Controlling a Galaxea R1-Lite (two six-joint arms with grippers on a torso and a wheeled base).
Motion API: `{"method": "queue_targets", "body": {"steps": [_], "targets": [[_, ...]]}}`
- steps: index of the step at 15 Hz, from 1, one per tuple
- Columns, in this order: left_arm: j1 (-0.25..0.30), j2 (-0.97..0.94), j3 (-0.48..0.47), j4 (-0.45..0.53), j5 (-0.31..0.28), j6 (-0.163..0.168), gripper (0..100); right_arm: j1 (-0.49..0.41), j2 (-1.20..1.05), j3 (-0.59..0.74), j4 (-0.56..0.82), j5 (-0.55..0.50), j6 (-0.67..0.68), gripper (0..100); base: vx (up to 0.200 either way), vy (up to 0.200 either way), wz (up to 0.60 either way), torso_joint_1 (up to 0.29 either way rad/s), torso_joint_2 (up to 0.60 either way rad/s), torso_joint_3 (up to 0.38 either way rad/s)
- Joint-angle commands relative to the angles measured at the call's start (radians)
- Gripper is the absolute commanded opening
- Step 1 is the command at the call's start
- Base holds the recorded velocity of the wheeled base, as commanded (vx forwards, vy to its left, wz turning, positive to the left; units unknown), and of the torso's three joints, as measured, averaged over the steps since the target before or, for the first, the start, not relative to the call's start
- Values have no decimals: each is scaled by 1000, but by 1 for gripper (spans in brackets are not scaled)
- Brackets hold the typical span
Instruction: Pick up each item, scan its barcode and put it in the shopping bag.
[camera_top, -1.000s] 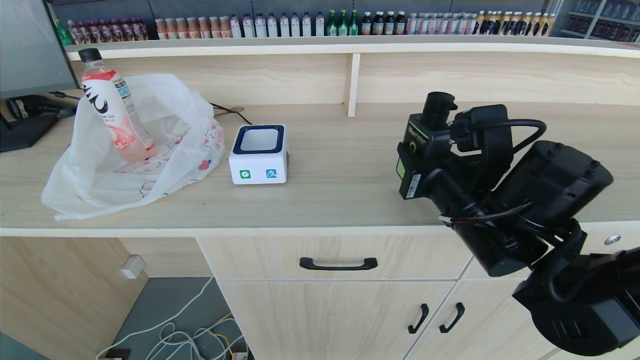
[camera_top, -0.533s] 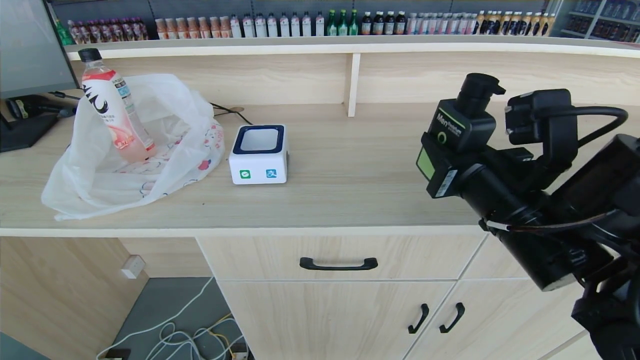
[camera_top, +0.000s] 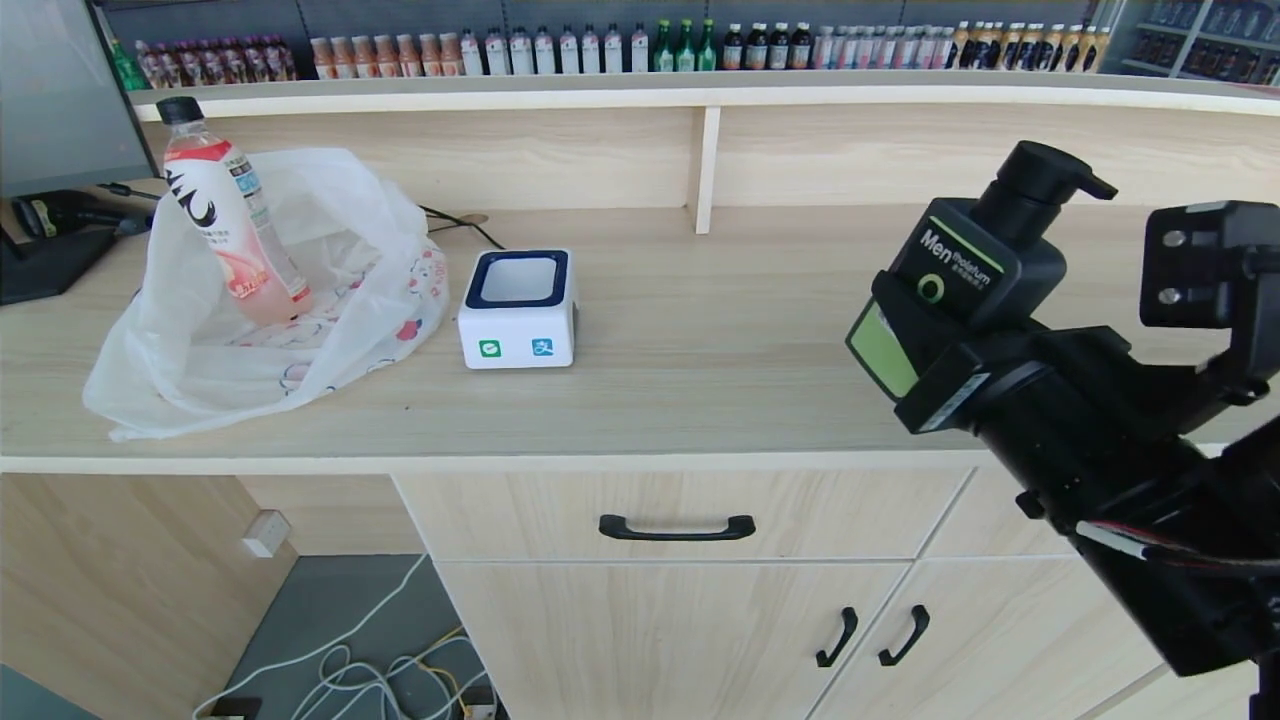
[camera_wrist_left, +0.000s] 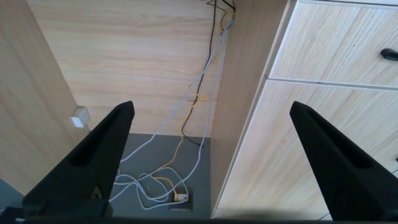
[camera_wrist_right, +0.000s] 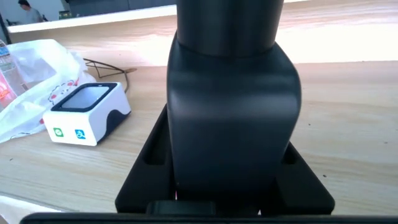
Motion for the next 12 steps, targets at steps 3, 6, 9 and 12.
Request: {"method": "queue_targets", "body": {"steps": [3, 6, 9, 12], "targets": [[0, 0, 0, 0, 0, 0, 100, 46, -6, 99, -113, 4, 15, 0, 0, 0, 0, 0, 0, 0], [0, 0, 0, 0, 0, 0, 100, 78, -29, 111, -119, 4, 10, 0, 0, 0, 0, 0, 0, 0], [0, 0, 0, 0, 0, 0, 100, 140, -72, 174, -119, 4, -31, 0, 0, 0, 0, 0, 0, 0], [0, 0, 0, 0, 0, 0, 100, 236, -93, 306, -119, 4, -63, 0, 0, 0, 0, 0, 0, 0]]}}
